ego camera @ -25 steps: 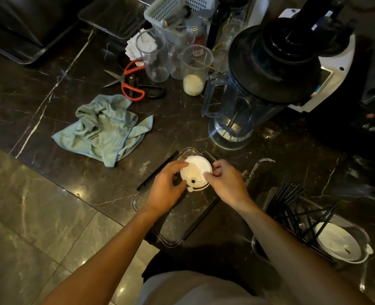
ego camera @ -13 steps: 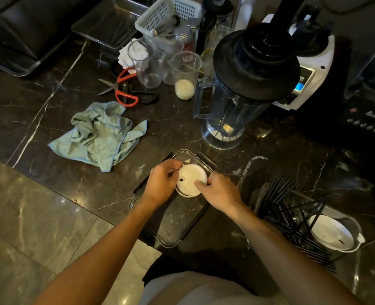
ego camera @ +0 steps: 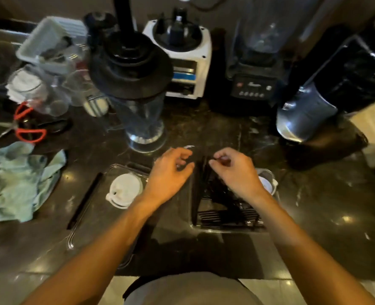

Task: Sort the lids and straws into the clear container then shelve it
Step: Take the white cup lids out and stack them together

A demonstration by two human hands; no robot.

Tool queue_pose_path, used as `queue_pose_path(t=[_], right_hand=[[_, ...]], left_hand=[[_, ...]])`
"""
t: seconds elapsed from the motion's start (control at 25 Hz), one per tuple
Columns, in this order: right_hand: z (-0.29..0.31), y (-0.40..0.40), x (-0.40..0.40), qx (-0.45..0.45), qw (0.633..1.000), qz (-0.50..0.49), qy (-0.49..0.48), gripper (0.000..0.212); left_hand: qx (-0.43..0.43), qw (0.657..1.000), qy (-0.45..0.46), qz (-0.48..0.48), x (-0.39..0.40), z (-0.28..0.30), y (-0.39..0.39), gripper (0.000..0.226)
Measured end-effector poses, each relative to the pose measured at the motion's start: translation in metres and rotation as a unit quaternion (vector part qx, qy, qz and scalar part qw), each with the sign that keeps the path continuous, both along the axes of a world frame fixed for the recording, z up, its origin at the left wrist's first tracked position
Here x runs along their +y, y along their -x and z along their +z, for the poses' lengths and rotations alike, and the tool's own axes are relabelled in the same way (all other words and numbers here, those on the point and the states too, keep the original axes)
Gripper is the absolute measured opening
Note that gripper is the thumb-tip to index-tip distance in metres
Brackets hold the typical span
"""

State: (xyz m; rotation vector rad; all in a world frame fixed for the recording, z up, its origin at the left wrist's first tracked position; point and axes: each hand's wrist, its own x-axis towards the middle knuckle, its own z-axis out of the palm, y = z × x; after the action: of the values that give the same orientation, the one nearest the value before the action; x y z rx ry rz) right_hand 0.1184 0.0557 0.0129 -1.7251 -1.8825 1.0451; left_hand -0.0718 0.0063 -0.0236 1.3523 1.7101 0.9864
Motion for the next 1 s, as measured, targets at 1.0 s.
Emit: queue_pose_path(t=[1.0], right_hand=[[0.01, -0.139, -0.002, -0.03, 0.992, 0.079, -0.096, 0.018]], left_hand=[[-0.083, 0.982, 0.064, -0.155, 0.013, -0.006, -0.144, 0.021]])
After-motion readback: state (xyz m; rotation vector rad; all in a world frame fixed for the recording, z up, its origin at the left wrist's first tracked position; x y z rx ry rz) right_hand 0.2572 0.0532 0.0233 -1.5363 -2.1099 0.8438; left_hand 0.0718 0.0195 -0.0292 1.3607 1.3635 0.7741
